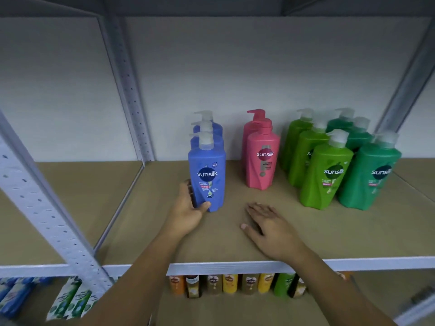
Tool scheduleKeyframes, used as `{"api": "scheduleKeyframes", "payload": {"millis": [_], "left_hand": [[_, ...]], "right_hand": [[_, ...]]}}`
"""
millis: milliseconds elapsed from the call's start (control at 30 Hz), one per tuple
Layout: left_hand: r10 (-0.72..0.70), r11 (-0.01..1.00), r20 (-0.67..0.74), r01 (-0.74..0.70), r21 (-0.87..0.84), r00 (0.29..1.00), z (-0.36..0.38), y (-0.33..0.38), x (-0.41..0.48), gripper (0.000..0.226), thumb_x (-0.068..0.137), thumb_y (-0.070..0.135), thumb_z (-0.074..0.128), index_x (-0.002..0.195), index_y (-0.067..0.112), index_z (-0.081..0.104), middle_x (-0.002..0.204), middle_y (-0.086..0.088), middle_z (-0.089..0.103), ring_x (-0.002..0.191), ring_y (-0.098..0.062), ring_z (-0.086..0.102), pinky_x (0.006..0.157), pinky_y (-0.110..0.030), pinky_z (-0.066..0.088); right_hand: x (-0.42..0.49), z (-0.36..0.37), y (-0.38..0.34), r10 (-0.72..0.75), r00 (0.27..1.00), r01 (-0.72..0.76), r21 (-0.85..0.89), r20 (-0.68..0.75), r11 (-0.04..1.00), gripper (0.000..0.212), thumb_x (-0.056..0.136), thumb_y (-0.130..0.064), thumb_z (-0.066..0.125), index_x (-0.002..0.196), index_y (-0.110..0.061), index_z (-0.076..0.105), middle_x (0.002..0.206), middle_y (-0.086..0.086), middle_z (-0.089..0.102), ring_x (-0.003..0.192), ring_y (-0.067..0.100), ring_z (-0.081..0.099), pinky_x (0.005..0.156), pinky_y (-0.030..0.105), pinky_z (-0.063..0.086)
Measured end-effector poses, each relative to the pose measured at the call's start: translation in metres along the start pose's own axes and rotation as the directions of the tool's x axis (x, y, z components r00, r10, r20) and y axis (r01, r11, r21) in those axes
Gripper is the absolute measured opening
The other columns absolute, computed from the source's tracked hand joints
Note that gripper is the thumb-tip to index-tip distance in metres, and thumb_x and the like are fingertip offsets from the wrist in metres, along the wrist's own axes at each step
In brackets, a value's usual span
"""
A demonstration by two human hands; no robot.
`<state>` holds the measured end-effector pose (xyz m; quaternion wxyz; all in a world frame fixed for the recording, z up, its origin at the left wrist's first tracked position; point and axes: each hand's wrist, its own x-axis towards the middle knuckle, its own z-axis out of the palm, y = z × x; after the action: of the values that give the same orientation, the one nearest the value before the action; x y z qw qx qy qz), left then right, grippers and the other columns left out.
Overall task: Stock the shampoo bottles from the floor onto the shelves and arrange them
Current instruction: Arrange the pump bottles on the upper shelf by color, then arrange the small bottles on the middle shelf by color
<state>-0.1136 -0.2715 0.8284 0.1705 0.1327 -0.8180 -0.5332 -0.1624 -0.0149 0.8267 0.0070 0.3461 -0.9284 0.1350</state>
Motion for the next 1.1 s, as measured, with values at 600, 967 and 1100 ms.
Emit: {"api": "scheduleKeyframes", "payload": {"millis": [600,967,1100], "left_hand": [[0.067,0.783,-0.001,-0.052,0.620,0.998,0.056,0.034,-0.132,0.054,0.096,0.047,0.048,0.137,0.012,0.057,0.137,-0.006,0.059,0.132,-0.027,0.050,0.112,-0.034,0.032],[-0.077,0.780,-0.011,0.067,0.622,0.997,0.119,0.047,-0.266,0.055,0.101,0.038,0.056,0.151,0.017,0.045,0.158,-0.002,0.042,0.149,-0.018,0.031,0.120,-0.031,0.027],[-0.193,0.759,0.058,0.112,0.642,0.980,0.131,0.030,-0.291,0.052,0.101,0.034,0.057,0.149,0.017,0.047,0.153,-0.002,0.048,0.138,-0.021,0.046,0.107,-0.025,0.035]], "right_hand": [[-0.062,-0.017,0.026,-0.221,0.971,0.223,-0.013,0.095,0.975,0.075,0.095,-0.059,0.014,0.156,-0.017,0.026,0.165,0.001,0.020,0.153,0.017,0.013,0.123,0.037,0.003],[-0.175,-0.017,0.061,-0.425,0.893,0.421,0.065,0.145,0.905,0.062,0.105,-0.050,0.027,0.158,-0.018,0.024,0.166,-0.004,0.013,0.154,0.011,0.000,0.124,0.040,-0.009],[-0.211,0.006,0.074,-0.371,0.881,0.346,0.136,0.294,0.928,0.063,0.105,-0.051,0.028,0.159,-0.020,0.019,0.166,-0.005,0.011,0.154,0.013,0.000,0.125,0.036,-0.003]]}}
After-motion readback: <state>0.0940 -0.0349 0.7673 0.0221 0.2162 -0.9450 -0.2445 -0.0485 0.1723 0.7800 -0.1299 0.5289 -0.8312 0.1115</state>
